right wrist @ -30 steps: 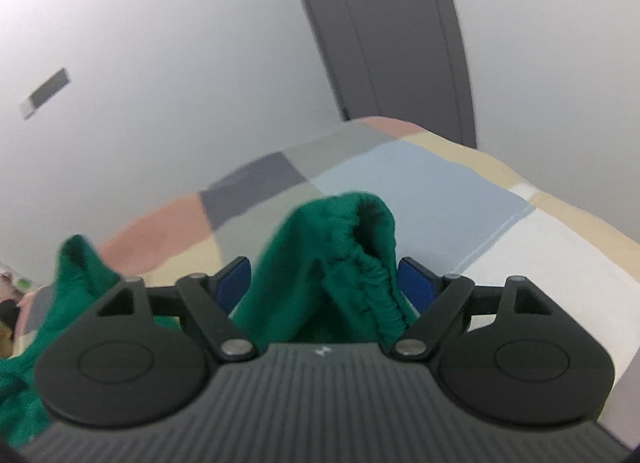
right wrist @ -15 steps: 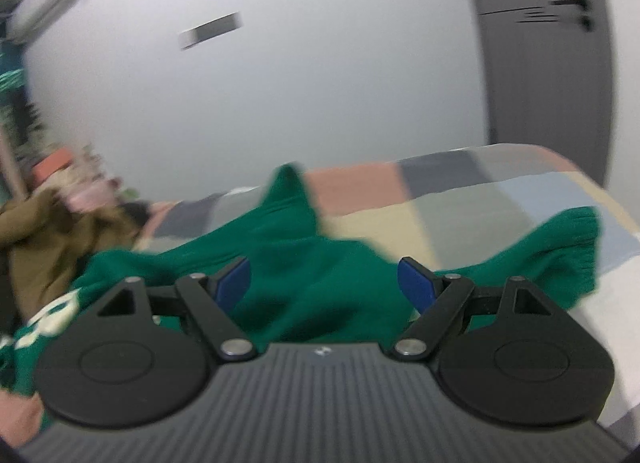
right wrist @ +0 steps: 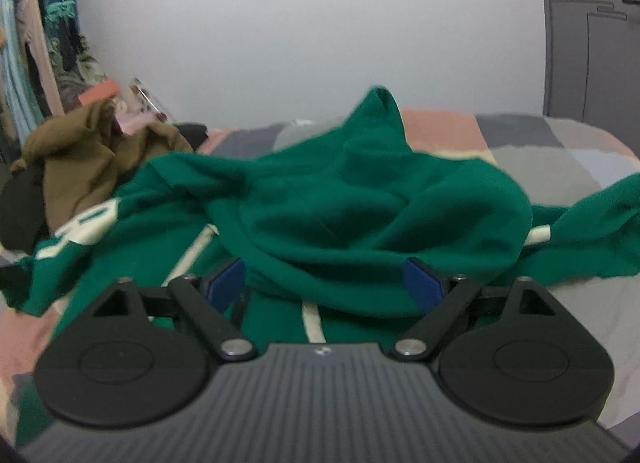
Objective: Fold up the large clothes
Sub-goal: 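Lay the cuff down and open the right tool and left tool, then grasp the green sleeve cuff with the right tool and lift it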
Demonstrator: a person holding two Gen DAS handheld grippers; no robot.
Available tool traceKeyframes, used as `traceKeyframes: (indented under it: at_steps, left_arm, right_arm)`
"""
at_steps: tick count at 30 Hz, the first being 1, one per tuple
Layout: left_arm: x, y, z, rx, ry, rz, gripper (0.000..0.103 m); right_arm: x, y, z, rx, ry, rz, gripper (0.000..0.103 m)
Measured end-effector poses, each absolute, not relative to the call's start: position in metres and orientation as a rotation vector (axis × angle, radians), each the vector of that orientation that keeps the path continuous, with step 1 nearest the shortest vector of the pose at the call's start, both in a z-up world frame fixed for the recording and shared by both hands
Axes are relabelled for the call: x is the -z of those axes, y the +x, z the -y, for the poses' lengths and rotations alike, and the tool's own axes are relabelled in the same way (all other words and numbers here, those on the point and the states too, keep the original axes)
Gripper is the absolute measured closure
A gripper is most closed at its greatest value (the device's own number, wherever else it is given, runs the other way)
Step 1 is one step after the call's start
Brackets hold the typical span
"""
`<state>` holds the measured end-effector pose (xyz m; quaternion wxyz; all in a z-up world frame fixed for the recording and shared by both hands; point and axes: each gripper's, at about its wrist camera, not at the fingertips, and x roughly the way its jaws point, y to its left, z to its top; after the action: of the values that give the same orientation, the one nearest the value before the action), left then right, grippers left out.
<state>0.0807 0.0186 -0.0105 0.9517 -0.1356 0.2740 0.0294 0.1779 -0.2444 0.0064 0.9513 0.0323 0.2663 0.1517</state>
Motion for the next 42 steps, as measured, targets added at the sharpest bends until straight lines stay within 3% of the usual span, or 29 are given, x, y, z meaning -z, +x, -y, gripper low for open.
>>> traceKeyframes:
  at_steps: [7, 21, 28, 31, 33, 36, 42]
  left_arm:
    - [0.028, 0.104, -0.03, -0.06, -0.338, -0.597, 0.035]
    - [0.05, 0.122, -0.035, -0.061, -0.382, -0.653, 0.035]
    - [0.053, 0.124, -0.033, -0.068, -0.382, -0.662, 0.035]
    - [0.055, 0.124, -0.033, -0.079, -0.377, -0.67, 0.035]
    - [0.057, 0.124, -0.034, -0.086, -0.376, -0.675, 0.035]
    - [0.063, 0.125, -0.037, -0.102, -0.368, -0.69, 0.035]
    - [0.069, 0.148, -0.049, -0.108, -0.379, -0.685, 0.035]
  right_arm:
    - [0.023, 0.215, 0.256, -0.226, 0.106, -0.586, 0.016]
    - [0.005, 0.209, 0.295, 0.101, -0.006, -0.379, 0.016]
    - [0.035, 0.238, 0.322, -0.089, 0.232, -0.587, 0.017]
    - [0.044, 0.247, 0.314, -0.126, 0.21, -0.662, 0.041]
    - [0.04, 0.254, 0.305, -0.126, 0.168, -0.68, 0.069]
    - [0.012, 0.269, 0.283, -0.138, 0.087, -0.679, 0.078]
    - [-0.087, 0.32, 0.229, -0.259, -0.053, -0.607, 0.081]
